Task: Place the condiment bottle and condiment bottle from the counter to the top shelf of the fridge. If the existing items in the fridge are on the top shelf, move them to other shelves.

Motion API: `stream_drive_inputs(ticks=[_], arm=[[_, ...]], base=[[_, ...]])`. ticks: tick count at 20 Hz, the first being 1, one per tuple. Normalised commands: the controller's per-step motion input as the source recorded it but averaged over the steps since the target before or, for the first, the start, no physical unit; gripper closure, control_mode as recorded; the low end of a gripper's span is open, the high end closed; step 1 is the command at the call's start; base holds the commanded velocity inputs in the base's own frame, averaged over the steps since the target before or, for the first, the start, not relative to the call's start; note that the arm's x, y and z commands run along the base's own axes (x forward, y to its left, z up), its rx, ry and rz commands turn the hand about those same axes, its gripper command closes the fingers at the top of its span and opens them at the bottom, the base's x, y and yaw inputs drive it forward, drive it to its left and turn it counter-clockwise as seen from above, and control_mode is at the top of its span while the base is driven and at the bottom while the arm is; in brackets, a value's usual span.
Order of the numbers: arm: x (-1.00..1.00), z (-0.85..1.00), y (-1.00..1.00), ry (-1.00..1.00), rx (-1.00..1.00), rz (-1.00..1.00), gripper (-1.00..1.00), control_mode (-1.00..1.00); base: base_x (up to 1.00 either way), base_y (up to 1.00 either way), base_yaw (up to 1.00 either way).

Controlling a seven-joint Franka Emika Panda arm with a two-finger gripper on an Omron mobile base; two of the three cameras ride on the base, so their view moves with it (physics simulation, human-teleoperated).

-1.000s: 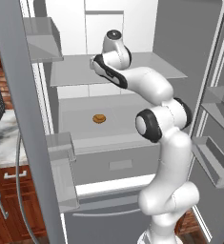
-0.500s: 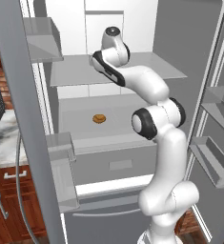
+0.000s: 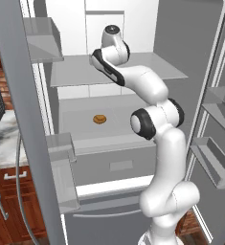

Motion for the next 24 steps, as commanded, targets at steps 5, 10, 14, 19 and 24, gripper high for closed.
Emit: stream_drive_inputs(ticks=[5,10,14,19,24], arm=[[-0.02,0.00,0.00,0.00,0.00,0.00,1.00,-1.00],[-0.21,0.00,0.00,-0.19,0.00,0.00,1.00,-1.00],[-0.44,0.05,0.00,-0.28,0.03,0.01,1.00,-1.00],[-0.96,0.32,-0.04,-0.42,0.12,0.06,1.00,-1.00],[-1.00,0.70,-0.21,-0.46,0.18,0.10,1.00,-1.00]], base=[[0.00,0.00,0.00],[0.00,0.00,0.00],[0.00,0.00,0.00],[0.00,0.00,0.00],[0.00,0.00,0.00]])
